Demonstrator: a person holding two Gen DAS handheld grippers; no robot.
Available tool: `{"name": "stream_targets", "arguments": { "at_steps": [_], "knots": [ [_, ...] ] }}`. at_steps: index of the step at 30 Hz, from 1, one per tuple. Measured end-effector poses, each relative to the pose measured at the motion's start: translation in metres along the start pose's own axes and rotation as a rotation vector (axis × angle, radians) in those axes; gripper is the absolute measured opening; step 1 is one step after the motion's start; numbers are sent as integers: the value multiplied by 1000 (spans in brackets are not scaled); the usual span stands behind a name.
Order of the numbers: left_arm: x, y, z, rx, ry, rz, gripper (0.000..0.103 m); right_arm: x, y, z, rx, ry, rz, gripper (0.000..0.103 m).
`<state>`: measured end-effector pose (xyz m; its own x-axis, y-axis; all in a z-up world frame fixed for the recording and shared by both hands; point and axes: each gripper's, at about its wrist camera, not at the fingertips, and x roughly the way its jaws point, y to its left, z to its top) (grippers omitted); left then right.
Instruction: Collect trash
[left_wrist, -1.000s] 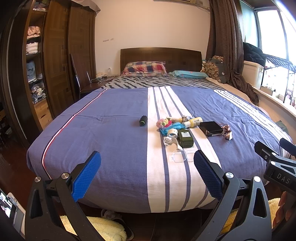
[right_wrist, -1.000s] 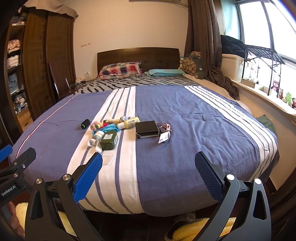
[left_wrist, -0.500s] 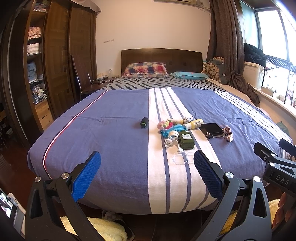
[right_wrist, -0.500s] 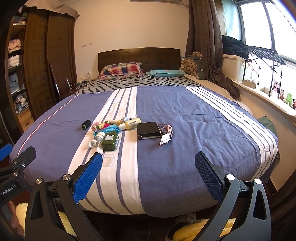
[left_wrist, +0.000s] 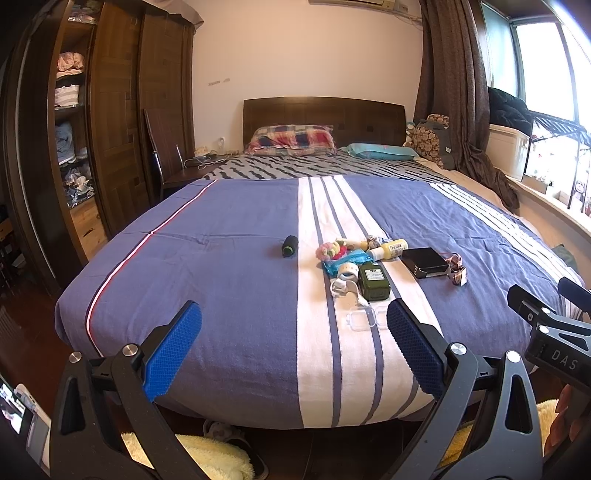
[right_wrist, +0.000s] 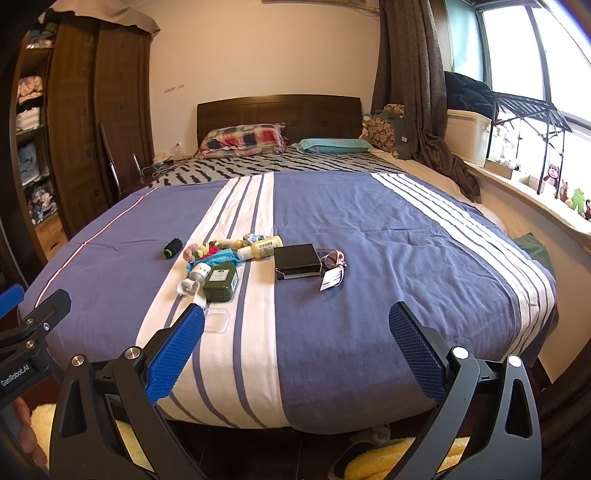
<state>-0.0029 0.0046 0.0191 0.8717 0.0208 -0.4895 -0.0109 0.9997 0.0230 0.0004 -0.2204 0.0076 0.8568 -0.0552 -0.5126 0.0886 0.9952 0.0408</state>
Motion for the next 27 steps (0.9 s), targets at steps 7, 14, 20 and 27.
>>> {"name": "stream_targets", "arguments": {
  "at_steps": [7, 14, 20, 27],
  "knots": [
    [1, 2, 0, -4, -1, 3, 95, 0, 2, 3, -6, -1, 2, 100],
    [2, 3, 1, -3, 1, 1, 95, 0, 2, 5, -4, -2, -1, 100],
    [9, 4, 1, -4, 13, 4, 95, 4, -1, 5, 4, 3, 2, 100],
    [26, 5, -5, 3, 43, 20, 95, 18, -6, 0, 5, 15, -13, 100]
  ]
}}
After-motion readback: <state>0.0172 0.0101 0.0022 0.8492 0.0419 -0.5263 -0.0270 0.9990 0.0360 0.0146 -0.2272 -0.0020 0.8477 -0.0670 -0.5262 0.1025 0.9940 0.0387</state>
